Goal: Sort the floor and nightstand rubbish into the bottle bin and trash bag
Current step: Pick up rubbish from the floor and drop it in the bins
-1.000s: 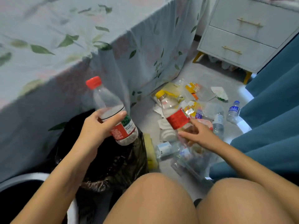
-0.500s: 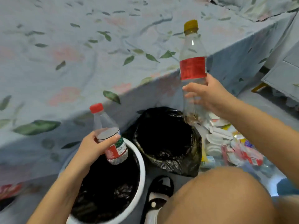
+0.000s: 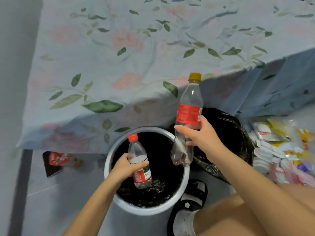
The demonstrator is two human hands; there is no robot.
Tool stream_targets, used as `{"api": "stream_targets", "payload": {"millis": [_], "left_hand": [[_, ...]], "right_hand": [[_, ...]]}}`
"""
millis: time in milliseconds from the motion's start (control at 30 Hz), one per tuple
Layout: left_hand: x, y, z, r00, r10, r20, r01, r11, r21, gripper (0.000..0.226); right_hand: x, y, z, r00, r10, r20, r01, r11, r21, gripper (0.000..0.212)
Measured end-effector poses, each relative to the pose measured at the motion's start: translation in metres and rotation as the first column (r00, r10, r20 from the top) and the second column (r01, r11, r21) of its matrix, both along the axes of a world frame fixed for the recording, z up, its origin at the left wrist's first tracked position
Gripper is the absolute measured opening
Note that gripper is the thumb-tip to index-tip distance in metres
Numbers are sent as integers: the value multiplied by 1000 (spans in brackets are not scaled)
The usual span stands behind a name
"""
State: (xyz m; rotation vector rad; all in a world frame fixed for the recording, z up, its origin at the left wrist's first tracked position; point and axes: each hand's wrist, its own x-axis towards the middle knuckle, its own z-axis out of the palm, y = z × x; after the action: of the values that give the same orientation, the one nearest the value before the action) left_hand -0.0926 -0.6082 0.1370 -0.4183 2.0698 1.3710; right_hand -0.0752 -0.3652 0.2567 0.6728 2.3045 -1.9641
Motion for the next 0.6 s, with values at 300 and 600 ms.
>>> {"api": "stream_targets", "payload": {"millis": [300,600], "left_hand": [[-13,26,-52,989,-98,110,111,987,-120,61],[-19,30,-100,964,-89,249,155,954,-257,62]], "right_hand": [[16,25,-16,995,-41,89,32,995,99,41],[19,18,-20,993,11,114,-23,994,104,46]]}}
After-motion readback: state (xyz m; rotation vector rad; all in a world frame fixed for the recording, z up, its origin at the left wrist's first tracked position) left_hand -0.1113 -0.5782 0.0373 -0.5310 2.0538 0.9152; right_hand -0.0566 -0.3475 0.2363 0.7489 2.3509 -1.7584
